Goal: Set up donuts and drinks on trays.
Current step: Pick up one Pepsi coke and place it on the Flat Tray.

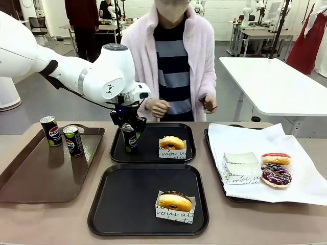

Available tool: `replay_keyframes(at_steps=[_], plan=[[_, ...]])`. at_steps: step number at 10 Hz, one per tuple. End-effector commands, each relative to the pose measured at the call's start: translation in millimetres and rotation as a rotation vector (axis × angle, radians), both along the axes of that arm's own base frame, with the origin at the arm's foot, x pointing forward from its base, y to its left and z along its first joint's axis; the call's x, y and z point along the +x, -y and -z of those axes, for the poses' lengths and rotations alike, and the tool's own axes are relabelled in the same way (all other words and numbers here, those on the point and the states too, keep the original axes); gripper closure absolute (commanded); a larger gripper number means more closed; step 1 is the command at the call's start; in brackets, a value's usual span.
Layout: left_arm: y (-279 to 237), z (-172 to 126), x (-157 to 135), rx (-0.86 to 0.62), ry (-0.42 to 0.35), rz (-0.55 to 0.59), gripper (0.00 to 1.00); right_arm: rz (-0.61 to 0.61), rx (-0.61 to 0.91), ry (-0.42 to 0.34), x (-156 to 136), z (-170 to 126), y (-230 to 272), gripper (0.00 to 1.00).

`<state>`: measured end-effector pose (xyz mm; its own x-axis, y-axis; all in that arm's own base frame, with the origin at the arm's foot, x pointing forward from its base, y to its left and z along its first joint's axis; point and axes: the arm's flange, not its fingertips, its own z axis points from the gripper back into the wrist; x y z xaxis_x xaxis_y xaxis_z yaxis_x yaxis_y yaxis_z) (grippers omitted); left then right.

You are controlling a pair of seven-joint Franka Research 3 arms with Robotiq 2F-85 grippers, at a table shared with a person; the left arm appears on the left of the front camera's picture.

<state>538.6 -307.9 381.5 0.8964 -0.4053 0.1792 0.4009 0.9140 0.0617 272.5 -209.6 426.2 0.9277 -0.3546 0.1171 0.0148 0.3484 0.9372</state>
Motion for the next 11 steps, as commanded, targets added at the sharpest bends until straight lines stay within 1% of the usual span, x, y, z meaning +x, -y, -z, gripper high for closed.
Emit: replay_keyframes(at_steps=[1,6,8,9,11], plan=[[1,-2,1,-0.012,0.012,-0.026,0.0,-0.003,0.01,0.011,0,0,2,0.0],[-1,-14,-3,-0.023,0.01,-0.027,0.0,-0.003,0.01,0.011,0,0,2,0.0],[3,-33,-10,-0.022,-0.01,-0.016,0.0,-0.003,0.01,0.011,0,0,2,0.0],[4,-48,-19,-0.022,-0.021,-0.019,0.0,-0.003,0.01,0.011,0,0,2,0.0],[2,-78,-41,-0.013,-0.055,0.008,0.0,-0.003,0.01,0.011,0,0,2,0.0]])
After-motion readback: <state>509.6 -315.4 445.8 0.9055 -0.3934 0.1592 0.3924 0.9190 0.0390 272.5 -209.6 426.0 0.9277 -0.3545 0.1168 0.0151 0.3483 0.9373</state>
